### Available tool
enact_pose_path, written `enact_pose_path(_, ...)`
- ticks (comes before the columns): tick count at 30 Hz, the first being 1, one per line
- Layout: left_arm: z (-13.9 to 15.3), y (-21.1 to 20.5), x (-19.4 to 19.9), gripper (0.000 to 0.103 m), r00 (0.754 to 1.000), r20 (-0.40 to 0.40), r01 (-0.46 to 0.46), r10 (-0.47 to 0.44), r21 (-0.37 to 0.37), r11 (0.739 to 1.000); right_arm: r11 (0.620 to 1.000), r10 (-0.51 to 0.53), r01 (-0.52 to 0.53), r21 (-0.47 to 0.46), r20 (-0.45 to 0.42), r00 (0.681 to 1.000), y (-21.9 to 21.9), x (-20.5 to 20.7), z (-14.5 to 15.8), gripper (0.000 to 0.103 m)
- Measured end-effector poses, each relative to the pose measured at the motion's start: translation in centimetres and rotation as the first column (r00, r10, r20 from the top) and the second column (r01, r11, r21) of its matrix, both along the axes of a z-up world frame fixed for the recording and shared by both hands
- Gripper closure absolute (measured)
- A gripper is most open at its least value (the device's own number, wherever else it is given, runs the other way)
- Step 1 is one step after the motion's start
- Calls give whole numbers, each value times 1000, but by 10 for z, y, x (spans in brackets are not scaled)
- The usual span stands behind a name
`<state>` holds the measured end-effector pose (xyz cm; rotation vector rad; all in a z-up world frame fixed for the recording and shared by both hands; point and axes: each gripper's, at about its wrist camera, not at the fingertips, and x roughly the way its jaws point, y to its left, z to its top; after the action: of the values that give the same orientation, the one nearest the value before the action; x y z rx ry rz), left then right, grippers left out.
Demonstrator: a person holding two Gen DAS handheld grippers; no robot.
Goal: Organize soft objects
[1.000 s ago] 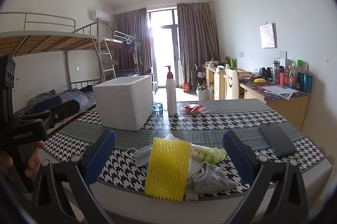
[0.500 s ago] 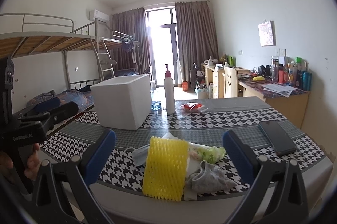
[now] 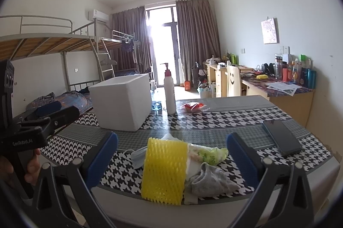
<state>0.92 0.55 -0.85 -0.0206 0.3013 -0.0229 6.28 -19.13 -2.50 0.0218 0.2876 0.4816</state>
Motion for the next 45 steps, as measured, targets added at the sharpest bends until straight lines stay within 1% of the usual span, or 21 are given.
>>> enact_pose_path(9,-9,-7,15,1,998,-48,39,-38,11,999,1000,-12,12,-14,-23,1000,-1,9,-6,0)
enact_pose_path(14,-17,-11,25,1,995,-85,58,-56,20,998,999,-15,13,-33,-56,998,-1,17,-14,0)
enact_pose_path(21,-28,-27,37,1,984,-127,127,-122,27,992,998,-38,34,-44,-84,996,-8,23,-22,0)
enact_pose_path(28,-40,-45,47,1,966,-172,198,-194,6,980,997,-72,66,-48,-140,988,-23,26,-34,0)
enact_pose_path(33,-48,-61,53,2,943,-210,262,-257,-4,965,995,-97,90,-53,-156,983,-30,26,-38,0)
enact_pose_path(35,-52,-66,55,6,936,-224,276,-271,-9,961,994,-105,98,-47,-162,981,-34,28,-40,0)
enact_pose_path(36,-55,-68,56,10,932,-235,281,-276,-13,960,994,-109,103,-46,-166,980,-36,28,-41,0)
enact_pose_path(39,-63,-72,62,18,912,-281,303,-300,-33,952,993,-118,111,-45,-184,976,-39,31,-43,0)
enact_pose_path(40,-66,-73,62,22,906,-294,307,-304,-38,951,993,-120,113,-46,-191,974,-40,33,-44,0)
enact_pose_path(44,-75,-78,65,30,892,-326,314,-313,-53,948,992,-123,115,-52,-205,971,-40,35,-47,0)
enact_pose_path(45,-77,-79,65,34,887,-333,319,-320,-60,946,992,-124,115,-53,-207,971,-40,35,-48,0)
